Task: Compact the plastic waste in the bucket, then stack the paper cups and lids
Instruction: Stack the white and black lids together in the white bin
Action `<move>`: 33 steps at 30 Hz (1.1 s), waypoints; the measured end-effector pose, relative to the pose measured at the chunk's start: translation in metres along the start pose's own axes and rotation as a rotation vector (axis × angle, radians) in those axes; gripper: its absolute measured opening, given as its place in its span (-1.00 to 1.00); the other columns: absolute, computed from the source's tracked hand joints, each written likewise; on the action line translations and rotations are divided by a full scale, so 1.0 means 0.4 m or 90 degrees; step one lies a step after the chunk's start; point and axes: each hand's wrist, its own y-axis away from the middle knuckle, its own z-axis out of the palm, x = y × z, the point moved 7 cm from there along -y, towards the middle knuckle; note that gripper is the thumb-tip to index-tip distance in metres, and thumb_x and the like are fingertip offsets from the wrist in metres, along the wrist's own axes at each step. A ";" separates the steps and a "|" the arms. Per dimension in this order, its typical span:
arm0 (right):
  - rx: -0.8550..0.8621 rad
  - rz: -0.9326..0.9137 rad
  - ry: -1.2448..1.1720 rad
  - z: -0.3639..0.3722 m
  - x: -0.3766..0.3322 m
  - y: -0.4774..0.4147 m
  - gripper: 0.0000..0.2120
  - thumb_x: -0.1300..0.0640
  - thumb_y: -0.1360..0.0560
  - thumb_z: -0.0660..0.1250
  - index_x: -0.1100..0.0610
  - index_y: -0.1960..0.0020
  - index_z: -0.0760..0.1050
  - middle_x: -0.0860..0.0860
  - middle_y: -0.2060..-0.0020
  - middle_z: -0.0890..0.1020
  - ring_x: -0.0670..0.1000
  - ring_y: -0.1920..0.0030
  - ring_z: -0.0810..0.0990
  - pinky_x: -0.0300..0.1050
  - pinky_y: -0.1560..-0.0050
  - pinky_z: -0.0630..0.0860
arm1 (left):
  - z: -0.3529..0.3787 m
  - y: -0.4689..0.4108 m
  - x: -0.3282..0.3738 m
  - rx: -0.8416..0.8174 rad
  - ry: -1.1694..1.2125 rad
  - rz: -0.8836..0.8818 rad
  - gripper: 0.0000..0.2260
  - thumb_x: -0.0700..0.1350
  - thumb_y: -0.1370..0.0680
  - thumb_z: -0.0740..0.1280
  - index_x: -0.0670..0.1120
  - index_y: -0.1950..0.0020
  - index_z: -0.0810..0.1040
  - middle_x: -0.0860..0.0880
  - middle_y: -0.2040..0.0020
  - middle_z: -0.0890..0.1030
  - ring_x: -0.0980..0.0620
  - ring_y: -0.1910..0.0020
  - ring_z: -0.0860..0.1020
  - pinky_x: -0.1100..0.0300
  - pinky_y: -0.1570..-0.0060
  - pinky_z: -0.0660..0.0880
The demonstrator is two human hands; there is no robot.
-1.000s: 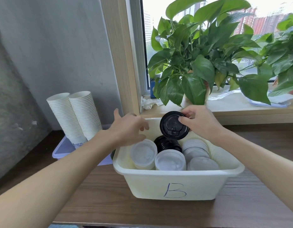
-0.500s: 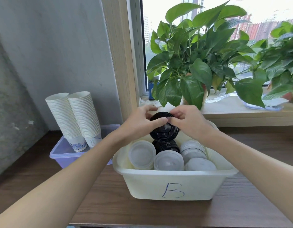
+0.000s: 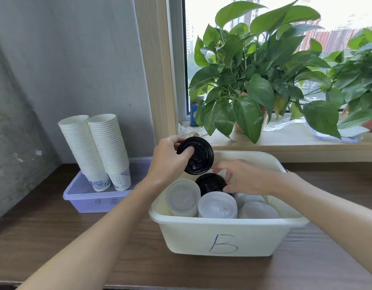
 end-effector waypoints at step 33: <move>0.293 -0.060 -0.203 -0.192 -0.114 0.107 -0.59 0.22 -0.29 0.58 0.10 -0.06 0.49 -0.20 0.31 0.56 -0.24 0.39 0.39 -0.44 0.33 0.34 | -0.052 0.007 -0.009 0.087 0.268 -0.167 -0.78 -0.26 -0.58 0.20 -0.01 -0.10 0.54 -0.04 -0.08 0.59 -0.14 -0.01 0.65 -0.11 0.20 0.68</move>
